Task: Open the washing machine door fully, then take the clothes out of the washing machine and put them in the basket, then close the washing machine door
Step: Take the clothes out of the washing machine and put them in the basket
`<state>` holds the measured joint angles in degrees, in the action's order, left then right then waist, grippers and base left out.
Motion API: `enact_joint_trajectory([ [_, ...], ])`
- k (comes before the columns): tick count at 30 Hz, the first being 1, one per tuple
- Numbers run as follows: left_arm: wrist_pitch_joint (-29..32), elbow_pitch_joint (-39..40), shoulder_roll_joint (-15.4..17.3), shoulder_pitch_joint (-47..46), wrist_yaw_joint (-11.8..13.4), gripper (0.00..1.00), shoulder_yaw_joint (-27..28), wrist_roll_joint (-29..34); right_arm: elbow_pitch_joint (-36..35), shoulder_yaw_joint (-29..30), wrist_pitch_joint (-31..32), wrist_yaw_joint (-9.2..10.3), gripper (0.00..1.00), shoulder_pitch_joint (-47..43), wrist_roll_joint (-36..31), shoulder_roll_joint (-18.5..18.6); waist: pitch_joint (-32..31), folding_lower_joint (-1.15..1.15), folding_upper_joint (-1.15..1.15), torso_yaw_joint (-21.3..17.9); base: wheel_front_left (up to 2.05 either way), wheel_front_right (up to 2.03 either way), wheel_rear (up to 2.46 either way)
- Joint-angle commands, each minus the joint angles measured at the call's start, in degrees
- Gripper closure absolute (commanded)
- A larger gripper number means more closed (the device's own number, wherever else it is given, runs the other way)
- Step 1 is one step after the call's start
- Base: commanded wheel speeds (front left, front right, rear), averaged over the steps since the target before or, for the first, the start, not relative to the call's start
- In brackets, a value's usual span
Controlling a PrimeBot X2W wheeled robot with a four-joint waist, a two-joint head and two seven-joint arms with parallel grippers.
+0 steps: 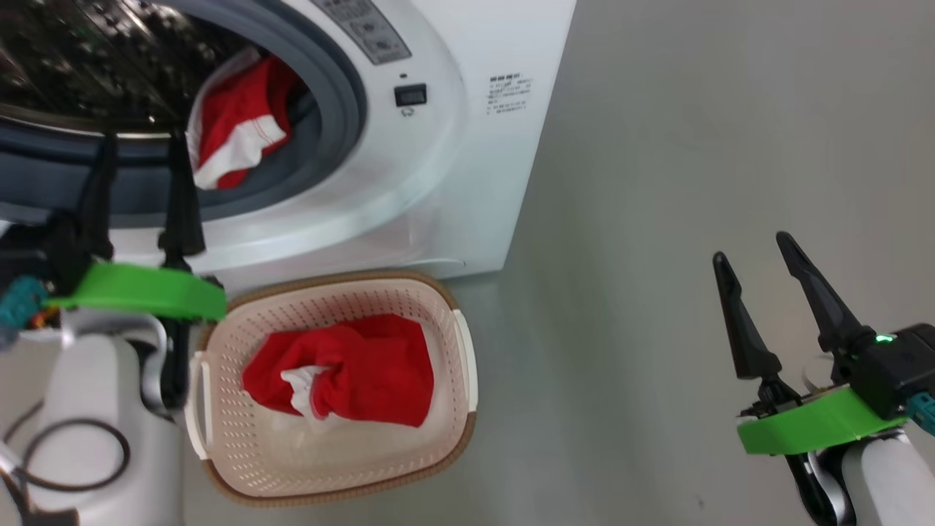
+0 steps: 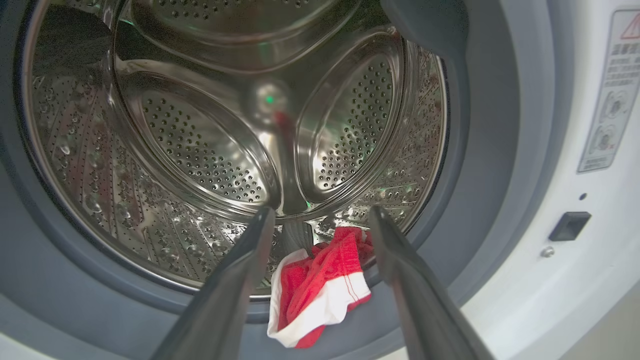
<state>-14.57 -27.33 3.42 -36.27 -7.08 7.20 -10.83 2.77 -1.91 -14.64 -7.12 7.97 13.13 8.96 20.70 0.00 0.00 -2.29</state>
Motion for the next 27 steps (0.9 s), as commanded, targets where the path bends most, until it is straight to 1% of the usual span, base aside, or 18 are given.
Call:
enact_joint_trajectory([
  [1,-0.42,0.72,2.58,-1.8,0.22,0.0,1.69,0.84,-1.52,-1.52,-0.36,-0.36,0.0,1.37,0.23,0.87,3.92,0.0,0.0,-1.44,0.0,0.0,0.0],
  [8,-0.43,-3.11,3.95,-8.37,0.54,0.0,2.96,1.69,-1.17,-2.68,-0.36,-0.36,0.0,4.14,0.58,0.42,7.32,0.0,0.0,-2.91,0.0,0.0,0.0],
  [12,-0.39,-8.44,2.93,-12.89,0.06,0.0,3.98,-2.82,-0.86,-2.64,-0.36,-0.36,0.0,5.14,0.14,0.13,8.73,0.0,0.0,-3.14,0.0,0.0,0.0],
  [13,-0.13,-9.84,3.08,-13.9,-0.05,0.0,3.62,-3.49,-0.77,-2.42,-0.36,-0.36,0.0,5.35,-0.02,-0.07,8.87,0.0,0.0,-3.18,0.0,0.0,0.0],
  [17,3.92,-14.76,3.93,-17.23,-0.35,0.0,1.29,-7.51,-0.48,-2.06,-0.36,-0.36,0.0,5.87,-0.46,-0.84,9.2,0.0,0.0,-3.45,0.0,0.0,0.0],
  [20,7.35,-16.99,5.54,-18.63,-0.38,0.0,-1.37,-10.02,-0.29,-2.4,-0.36,-0.36,0.0,6.07,-0.48,-1.17,9.22,0.0,0.0,-3.72,0.0,0.0,0.0],
  [25,13.45,-21.15,8.53,-20.31,-0.34,0.0,-4.09,-10.4,-0.11,-3.18,-0.36,-0.36,0.0,6.23,-0.07,-1.43,9.27,0.0,0.0,-4.37,0.0,0.0,0.0],
  [27,15.01,-22.63,9.62,-21.08,0.24,0.0,-4.8,-9.54,-0.04,-3.59,-0.36,-0.36,0.0,6.36,0.11,-1.48,9.41,0.0,0.0,-4.72,0.0,0.0,0.0],
])
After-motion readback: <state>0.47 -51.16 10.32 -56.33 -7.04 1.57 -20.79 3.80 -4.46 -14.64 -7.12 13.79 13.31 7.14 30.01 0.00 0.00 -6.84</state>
